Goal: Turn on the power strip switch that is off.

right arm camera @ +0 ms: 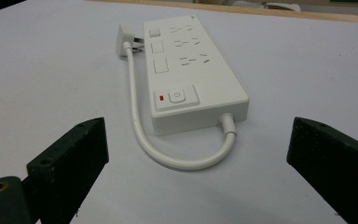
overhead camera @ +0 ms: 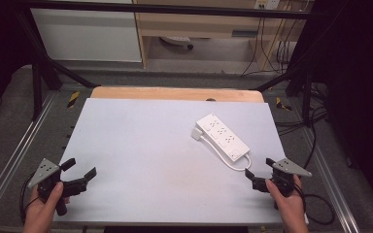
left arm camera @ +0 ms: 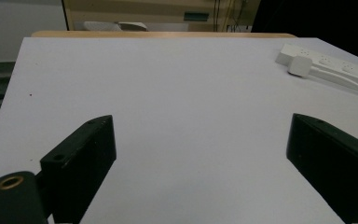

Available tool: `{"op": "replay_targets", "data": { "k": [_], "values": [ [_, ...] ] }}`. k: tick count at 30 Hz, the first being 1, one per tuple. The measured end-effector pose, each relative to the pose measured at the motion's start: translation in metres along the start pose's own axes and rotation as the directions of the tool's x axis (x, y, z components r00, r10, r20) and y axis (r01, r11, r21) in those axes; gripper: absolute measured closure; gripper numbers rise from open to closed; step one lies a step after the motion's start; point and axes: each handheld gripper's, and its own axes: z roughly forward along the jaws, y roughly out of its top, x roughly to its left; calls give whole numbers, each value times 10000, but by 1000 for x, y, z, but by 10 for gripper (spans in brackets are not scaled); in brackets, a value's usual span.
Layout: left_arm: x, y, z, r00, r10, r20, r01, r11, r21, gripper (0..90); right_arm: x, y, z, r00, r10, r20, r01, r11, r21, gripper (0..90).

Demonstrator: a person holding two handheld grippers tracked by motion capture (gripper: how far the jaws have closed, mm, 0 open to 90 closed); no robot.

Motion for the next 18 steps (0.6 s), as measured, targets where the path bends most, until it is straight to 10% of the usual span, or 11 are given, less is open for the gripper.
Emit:
{"op": "replay_targets", "data": {
  "k": [18],
  "values": [
    [3,-2,2,10000,31,-41,-31,9999,122,69,4,7,-3,10000,31,67,-32,9999,132,25]
  ]
}}
